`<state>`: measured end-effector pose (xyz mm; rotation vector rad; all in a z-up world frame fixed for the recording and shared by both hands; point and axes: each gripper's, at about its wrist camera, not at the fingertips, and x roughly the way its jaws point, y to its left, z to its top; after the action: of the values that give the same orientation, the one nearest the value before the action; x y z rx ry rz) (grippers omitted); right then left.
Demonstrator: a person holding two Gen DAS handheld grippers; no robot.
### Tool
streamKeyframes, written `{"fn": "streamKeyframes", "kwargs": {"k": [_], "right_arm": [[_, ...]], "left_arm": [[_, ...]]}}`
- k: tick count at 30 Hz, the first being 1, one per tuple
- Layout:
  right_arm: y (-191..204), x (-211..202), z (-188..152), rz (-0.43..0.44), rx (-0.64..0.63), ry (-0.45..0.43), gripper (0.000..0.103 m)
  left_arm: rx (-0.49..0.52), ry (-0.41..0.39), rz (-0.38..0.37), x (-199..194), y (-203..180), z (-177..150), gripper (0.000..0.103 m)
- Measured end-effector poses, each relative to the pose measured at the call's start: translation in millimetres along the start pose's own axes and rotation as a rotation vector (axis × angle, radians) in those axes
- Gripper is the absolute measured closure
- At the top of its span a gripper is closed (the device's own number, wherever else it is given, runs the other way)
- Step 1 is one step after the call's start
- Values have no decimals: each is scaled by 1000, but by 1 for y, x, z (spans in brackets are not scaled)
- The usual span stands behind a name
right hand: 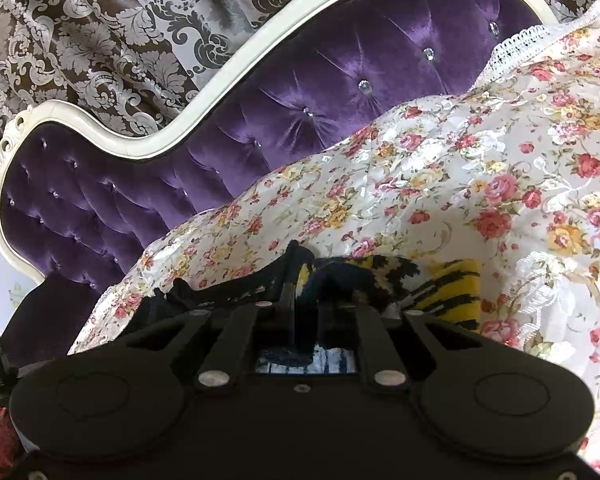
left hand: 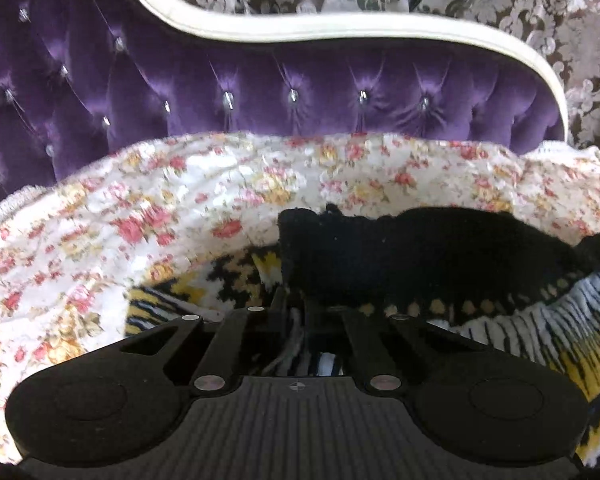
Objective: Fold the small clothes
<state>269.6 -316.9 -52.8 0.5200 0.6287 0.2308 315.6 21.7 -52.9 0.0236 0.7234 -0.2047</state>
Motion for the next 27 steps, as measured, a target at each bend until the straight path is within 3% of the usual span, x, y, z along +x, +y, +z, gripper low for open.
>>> {"fn": "streamKeyframes", "kwargs": {"k": [8, 15, 18, 20, 22, 23, 24, 27], "right_arm": [[1, 0, 3, -2, -2, -20, 83], [-6, 4, 2, -6, 29, -10, 83], [-9, 4, 2, -7, 47, -8, 82], [-12, 1, 4, -22, 56, -21, 77], [-16, -6, 6, -56, 68, -63, 43], [-18, -11, 8, -68, 72, -91, 37], [-21, -17, 11, -74, 79, -111, 32], [-19, -31, 19, -90, 74, -143, 32]], "left_arm": [[-31, -15, 15, 4, 3, 10, 96], [-73, 47, 20, 28, 9, 2, 95], [-65, 39, 28, 29, 8, 0, 92], [-53, 45, 34, 30, 6, 0, 92], [-48, 56, 36, 32, 6, 0, 92], [-57, 61, 33, 32, 7, 0, 92], [-73, 66, 28, 33, 9, 0, 92], [-96, 81, 13, 36, 13, 1, 91]]}}
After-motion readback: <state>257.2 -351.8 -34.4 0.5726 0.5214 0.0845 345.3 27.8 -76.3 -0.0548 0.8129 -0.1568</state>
